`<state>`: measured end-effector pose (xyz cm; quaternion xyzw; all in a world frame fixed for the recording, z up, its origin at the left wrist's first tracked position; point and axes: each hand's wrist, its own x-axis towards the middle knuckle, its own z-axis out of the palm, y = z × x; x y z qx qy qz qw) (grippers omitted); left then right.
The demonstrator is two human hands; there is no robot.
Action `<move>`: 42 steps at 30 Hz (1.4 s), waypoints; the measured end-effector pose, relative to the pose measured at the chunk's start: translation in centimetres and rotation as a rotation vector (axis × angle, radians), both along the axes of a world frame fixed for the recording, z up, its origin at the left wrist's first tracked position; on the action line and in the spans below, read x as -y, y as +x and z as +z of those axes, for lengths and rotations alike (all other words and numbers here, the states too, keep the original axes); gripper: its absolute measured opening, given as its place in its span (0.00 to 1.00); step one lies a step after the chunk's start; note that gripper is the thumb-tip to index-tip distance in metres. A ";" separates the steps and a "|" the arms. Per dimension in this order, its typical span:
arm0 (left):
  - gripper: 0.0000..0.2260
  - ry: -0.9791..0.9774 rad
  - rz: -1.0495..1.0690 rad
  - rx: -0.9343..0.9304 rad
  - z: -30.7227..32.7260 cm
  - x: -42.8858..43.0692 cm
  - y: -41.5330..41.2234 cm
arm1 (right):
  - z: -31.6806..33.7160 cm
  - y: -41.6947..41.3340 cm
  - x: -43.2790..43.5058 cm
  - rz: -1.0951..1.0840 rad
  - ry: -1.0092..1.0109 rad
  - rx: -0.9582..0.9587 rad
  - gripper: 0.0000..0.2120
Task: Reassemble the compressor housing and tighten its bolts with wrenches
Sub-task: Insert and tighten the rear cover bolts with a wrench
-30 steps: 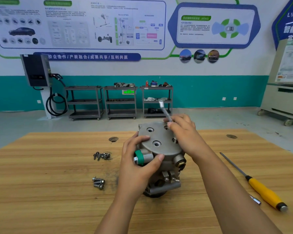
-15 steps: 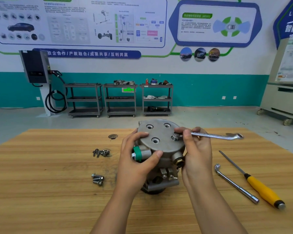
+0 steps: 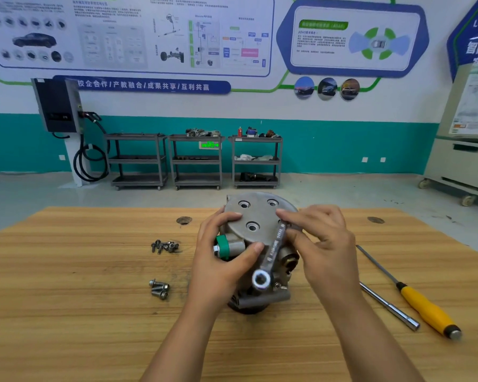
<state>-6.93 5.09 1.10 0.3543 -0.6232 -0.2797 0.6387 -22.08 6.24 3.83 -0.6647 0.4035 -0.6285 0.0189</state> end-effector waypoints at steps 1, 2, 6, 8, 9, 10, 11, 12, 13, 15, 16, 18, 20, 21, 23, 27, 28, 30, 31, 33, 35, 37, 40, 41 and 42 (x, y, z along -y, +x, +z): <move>0.22 -0.010 -0.005 0.012 0.0 0.0 0.1 | 0.8 -0.2 0.2 0.002 0.001 -0.075 0.17; 0.22 -0.009 -0.012 0.015 0.0 0.1 0.1 | 1.5 -0.3 0.5 0.001 0.001 -0.153 0.14; 0.21 0.032 -0.014 -0.012 0.0 0.3 0.0 | 3.0 0.5 1.9 -0.061 0.047 -0.244 0.06; 0.21 0.011 0.004 0.023 0.0 0.3 -0.1 | 3.2 0.8 2.6 -0.105 0.088 -0.170 0.09; 0.21 0.009 0.004 0.023 0.0 0.2 -0.1 | 3.2 0.9 2.9 -0.124 0.110 -0.134 0.12; 0.21 0.014 -0.001 0.014 0.0 0.2 -0.1 | 3.1 1.1 3.2 -0.135 0.147 -0.093 0.15; 0.21 0.020 -0.004 0.006 0.0 0.3 0.0 | 3.0 1.2 3.4 -0.135 0.205 -0.044 0.15; 0.21 0.024 -0.005 -0.001 -0.1 0.3 0.0 | 2.9 1.2 3.8 -0.128 0.278 0.014 0.13; 0.21 0.025 -0.006 -0.005 -0.1 0.3 0.1 | 2.7 1.2 4.2 -0.118 0.352 0.086 0.10; 0.21 0.026 -0.007 -0.011 -0.2 0.3 0.1 | 2.4 1.1 4.6 -0.035 0.498 0.298 0.04; 0.21 0.025 -0.005 -0.011 -0.2 0.3 0.1 | 2.3 1.0 4.6 0.063 0.546 0.449 0.06; 0.21 0.018 -0.002 -0.017 -0.1 0.2 0.1 | 2.0 0.9 4.3 0.314 0.546 0.771 0.08; 0.21 0.021 -0.004 -0.028 0.0 0.2 0.1 | 1.4 0.9 3.5 0.469 0.430 0.924 0.06; 0.21 0.023 -0.006 -0.031 -0.1 0.2 0.1 | 0.9 0.9 3.2 0.521 0.361 0.945 0.04; 0.21 0.023 -0.006 -0.030 -0.1 0.2 0.1 | -0.4 1.1 2.3 0.577 0.241 0.933 0.04; 0.21 0.026 0.007 -0.017 -0.1 0.0 0.1 | -2.5 0.9 0.7 0.498 0.116 0.738 0.08; 0.21 0.031 0.005 -0.018 -0.1 0.0 0.1 | -2.9 0.8 0.4 0.447 0.108 0.664 0.09; 0.22 0.047 -0.012 -0.029 -0.1 -0.1 0.1 | -3.4 0.4 -0.1 0.352 0.094 0.526 0.13; 0.22 0.051 -0.021 -0.034 0.0 -0.2 0.1 | -3.4 0.2 -0.4 0.318 0.089 0.468 0.14; 0.22 0.051 -0.035 -0.041 0.1 -0.2 0.2 | -2.9 -0.2 -0.7 0.209 0.044 0.306 0.14; 0.22 0.033 -0.044 -0.029 0.1 -0.2 0.3 | -1.8 -0.3 -0.6 0.074 -0.042 0.110 0.12; 0.22 0.019 -0.041 -0.005 0.0 -0.2 0.4 | -0.5 -0.1 -0.3 -0.014 -0.082 0.006 0.08; 0.22 0.041 -0.037 -0.017 -0.1 -0.1 0.3 | 1.2 0.7 0.2 -0.134 -0.070 -0.099 0.04; 0.22 0.046 -0.037 -0.031 0.0 -0.1 0.2 | 1.5 0.9 0.4 -0.170 -0.055 -0.137 0.07; 0.22 0.045 -0.032 -0.037 0.0 -0.1 0.2 | 1.9 1.1 0.8 -0.209 -0.040 -0.167 0.09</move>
